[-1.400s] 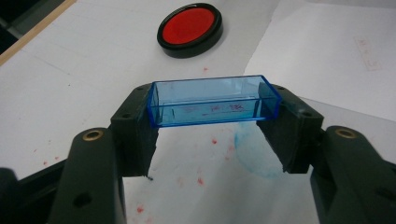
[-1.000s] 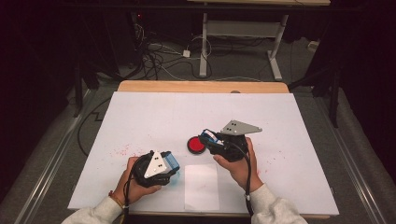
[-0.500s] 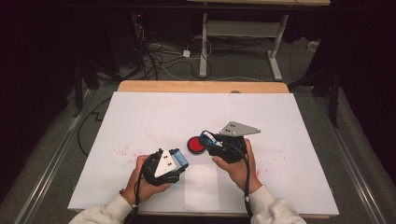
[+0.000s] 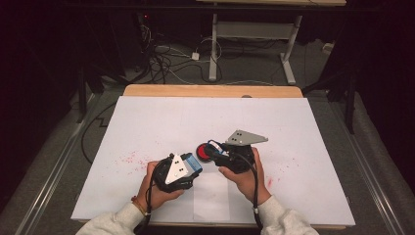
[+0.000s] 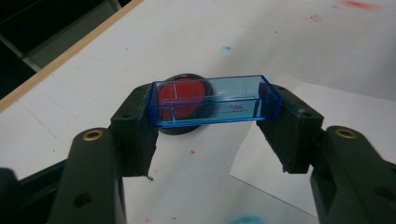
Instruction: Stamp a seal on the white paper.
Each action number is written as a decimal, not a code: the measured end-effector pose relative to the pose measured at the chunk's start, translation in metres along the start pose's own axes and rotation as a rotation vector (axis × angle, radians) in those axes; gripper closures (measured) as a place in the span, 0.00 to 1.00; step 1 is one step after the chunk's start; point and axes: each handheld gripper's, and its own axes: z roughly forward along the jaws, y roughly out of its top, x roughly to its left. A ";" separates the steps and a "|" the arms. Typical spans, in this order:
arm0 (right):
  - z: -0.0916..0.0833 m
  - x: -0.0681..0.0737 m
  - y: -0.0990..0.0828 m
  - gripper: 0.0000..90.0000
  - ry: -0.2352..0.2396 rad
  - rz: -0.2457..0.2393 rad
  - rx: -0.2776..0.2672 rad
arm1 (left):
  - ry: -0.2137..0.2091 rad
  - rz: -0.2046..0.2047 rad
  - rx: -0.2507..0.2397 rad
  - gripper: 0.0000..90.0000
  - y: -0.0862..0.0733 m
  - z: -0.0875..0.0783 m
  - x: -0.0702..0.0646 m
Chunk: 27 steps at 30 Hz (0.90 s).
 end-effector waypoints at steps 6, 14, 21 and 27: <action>0.006 0.005 -0.002 0.77 0.007 -0.012 0.013 | -0.006 -0.009 -0.013 0.43 0.003 0.003 -0.002; 0.008 0.008 -0.004 0.77 0.014 -0.015 0.020 | -0.017 -0.003 -0.010 0.43 0.006 0.007 -0.004; 0.008 0.009 -0.007 0.77 0.015 -0.020 0.032 | -0.009 -0.015 -0.007 0.43 0.005 0.004 0.000; 0.006 0.013 -0.017 0.77 0.010 -0.034 0.066 | -0.006 -0.006 0.010 0.43 0.003 0.004 0.002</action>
